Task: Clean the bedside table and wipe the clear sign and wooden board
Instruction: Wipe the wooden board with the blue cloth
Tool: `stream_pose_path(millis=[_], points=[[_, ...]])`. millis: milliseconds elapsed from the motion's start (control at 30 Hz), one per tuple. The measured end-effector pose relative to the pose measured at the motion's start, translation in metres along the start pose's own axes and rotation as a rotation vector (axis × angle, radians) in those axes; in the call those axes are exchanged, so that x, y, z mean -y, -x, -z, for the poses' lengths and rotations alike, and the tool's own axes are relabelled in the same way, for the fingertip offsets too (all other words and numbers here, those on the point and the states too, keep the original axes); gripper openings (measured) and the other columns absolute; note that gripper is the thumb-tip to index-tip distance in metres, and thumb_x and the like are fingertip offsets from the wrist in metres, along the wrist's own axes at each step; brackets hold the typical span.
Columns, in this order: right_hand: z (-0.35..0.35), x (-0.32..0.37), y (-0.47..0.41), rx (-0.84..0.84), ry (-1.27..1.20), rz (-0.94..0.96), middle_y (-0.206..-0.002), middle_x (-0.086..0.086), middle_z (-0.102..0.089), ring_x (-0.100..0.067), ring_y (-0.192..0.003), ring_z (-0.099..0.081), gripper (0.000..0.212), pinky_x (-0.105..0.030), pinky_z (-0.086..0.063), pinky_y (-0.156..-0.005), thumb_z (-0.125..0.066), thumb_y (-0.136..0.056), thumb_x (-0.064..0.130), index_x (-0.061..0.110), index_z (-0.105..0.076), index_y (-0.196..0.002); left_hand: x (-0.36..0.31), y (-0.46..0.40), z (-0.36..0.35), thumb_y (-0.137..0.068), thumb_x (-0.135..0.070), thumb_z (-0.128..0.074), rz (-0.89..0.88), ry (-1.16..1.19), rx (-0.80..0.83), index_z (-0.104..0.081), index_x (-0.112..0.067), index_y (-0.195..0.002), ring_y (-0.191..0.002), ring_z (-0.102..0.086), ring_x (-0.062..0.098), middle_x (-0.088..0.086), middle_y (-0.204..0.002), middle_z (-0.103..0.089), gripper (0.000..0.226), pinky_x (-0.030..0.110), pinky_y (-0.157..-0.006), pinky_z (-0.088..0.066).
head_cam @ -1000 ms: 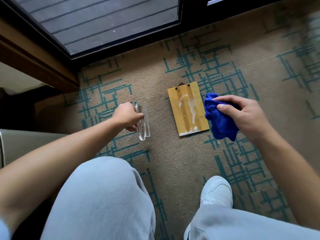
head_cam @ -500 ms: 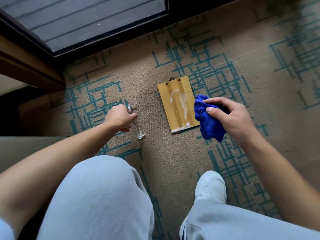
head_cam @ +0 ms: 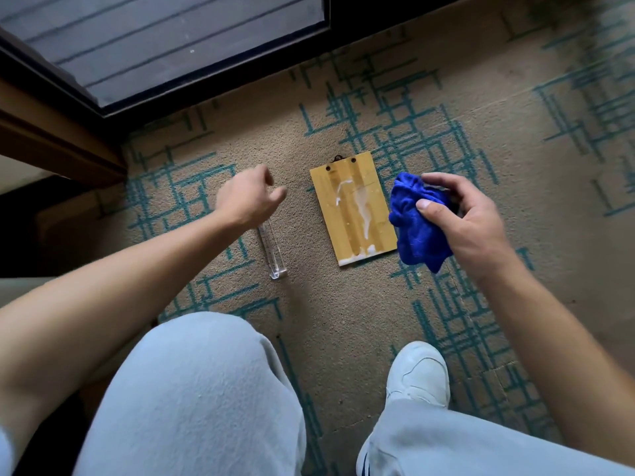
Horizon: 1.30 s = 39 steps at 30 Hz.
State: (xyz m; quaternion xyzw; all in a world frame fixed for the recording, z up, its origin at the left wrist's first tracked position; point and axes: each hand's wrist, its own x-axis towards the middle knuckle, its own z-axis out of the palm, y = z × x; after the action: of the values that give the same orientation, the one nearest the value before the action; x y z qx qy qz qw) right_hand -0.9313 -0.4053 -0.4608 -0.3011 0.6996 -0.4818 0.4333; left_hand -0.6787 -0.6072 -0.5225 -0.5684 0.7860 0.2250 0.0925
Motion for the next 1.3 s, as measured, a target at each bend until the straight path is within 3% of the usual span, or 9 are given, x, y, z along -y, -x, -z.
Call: stream_pose_path(millis=[100,200,300,433,633,833,967,1100,1300], points=[[0.000,-0.002,0.000,-0.009,0.000,-0.012,-0.111,-0.001,-0.071,-0.008,-0.097,-0.067,0.029,-0.025,-0.056,-0.086,-0.067,-0.093,0.006,0.015,-0.065,-0.121,-0.028,-0.025,-0.007,-0.096,-0.052,-0.058,-0.090,0.059,0.085,-0.051,-0.019,-0.139,-0.120,-0.060,0.024,0.007,-0.137,-0.060,0.055,0.044,-0.101,-0.052],[0.000,-0.004,0.002,-0.010,-0.003,-0.017,-0.113,-0.004,-0.071,-0.009,-0.099,-0.068,0.029,-0.028,-0.056,-0.088,-0.067,-0.093,0.004,0.011,-0.065,-0.121,-0.051,-0.052,-0.015,-0.100,-0.051,-0.051,-0.194,-0.125,0.113,-0.046,-0.022,-0.146,-0.124,-0.058,0.028,0.009,-0.141,-0.056,0.054,0.043,-0.096,-0.051],[0.000,-0.007,0.006,-0.002,-0.001,-0.023,-0.110,0.002,-0.070,-0.003,-0.095,-0.067,0.030,-0.020,-0.054,-0.083,-0.068,-0.093,0.005,0.012,-0.063,-0.121,-0.064,-0.075,-0.020,-0.103,-0.048,-0.045,-0.137,-0.187,0.199,-0.057,-0.017,-0.129,-0.109,-0.062,0.031,0.012,-0.128,-0.064,0.043,0.043,-0.093,-0.055],[0.004,-0.011,0.008,-0.011,0.010,-0.031,-0.110,0.003,-0.070,-0.002,-0.096,-0.066,0.029,-0.019,-0.053,-0.083,-0.068,-0.093,0.006,0.016,-0.063,-0.121,-0.068,-0.084,-0.032,-0.099,-0.030,-0.050,-0.082,-0.131,0.250,-0.065,-0.011,-0.095,-0.086,-0.064,0.028,0.011,-0.103,-0.071,0.025,0.035,-0.075,-0.055],[0.008,-0.012,0.011,-0.034,-0.001,-0.051,-0.116,-0.004,-0.070,-0.015,-0.105,-0.068,0.028,-0.033,-0.056,-0.092,-0.067,-0.094,0.006,0.012,-0.064,-0.121,-0.060,-0.075,-0.029,-0.101,-0.023,-0.060,0.039,0.469,0.400,-0.066,-0.008,-0.100,-0.069,-0.064,0.016,0.007,-0.084,-0.067,0.016,0.030,-0.068,-0.059],[0.007,0.002,0.007,-0.077,-0.041,-0.054,-0.114,-0.010,-0.069,-0.015,-0.100,-0.066,0.029,-0.030,-0.056,-0.087,-0.064,-0.095,0.004,0.012,-0.062,-0.123,-0.053,-0.041,-0.001,-0.097,-0.021,-0.065,0.053,0.719,0.564,-0.071,-0.001,-0.110,-0.080,-0.066,0.020,0.015,-0.098,-0.069,0.025,0.035,-0.078,-0.062],[0.011,0.034,-0.001,-0.147,-0.064,0.025,-0.110,-0.004,-0.069,-0.012,-0.099,-0.067,0.028,-0.029,-0.054,-0.090,-0.067,-0.091,0.013,0.015,-0.063,-0.119,-0.062,0.000,0.031,-0.102,-0.029,-0.056,-0.002,0.824,0.487,-0.066,-0.006,-0.110,-0.093,-0.071,0.024,0.010,-0.104,-0.073,0.026,0.043,-0.082,-0.062],[0.007,0.067,-0.004,-0.170,-0.089,0.121,-0.116,-0.011,-0.069,-0.031,-0.109,-0.068,0.025,-0.053,-0.052,-0.102,-0.069,-0.086,0.025,0.024,-0.066,-0.111,-0.070,0.037,0.079,-0.103,-0.032,-0.054,-0.075,1.034,0.313,-0.060,-0.013,-0.095,-0.070,-0.066,0.019,0.001,-0.081,-0.066,0.021,0.036,-0.063,-0.058],[-0.025,0.093,0.016,-0.059,0.078,0.283,-0.117,-0.007,-0.067,-0.014,-0.106,-0.065,0.034,-0.039,-0.054,-0.099,-0.066,-0.094,0.014,0.011,-0.059,-0.127,-0.073,0.089,0.121,-0.101,-0.040,-0.056,-0.093,1.133,0.154,-0.062,-0.020,-0.086,-0.068,-0.062,0.020,0.009,-0.083,-0.063,0.025,0.035,-0.064,-0.053]])
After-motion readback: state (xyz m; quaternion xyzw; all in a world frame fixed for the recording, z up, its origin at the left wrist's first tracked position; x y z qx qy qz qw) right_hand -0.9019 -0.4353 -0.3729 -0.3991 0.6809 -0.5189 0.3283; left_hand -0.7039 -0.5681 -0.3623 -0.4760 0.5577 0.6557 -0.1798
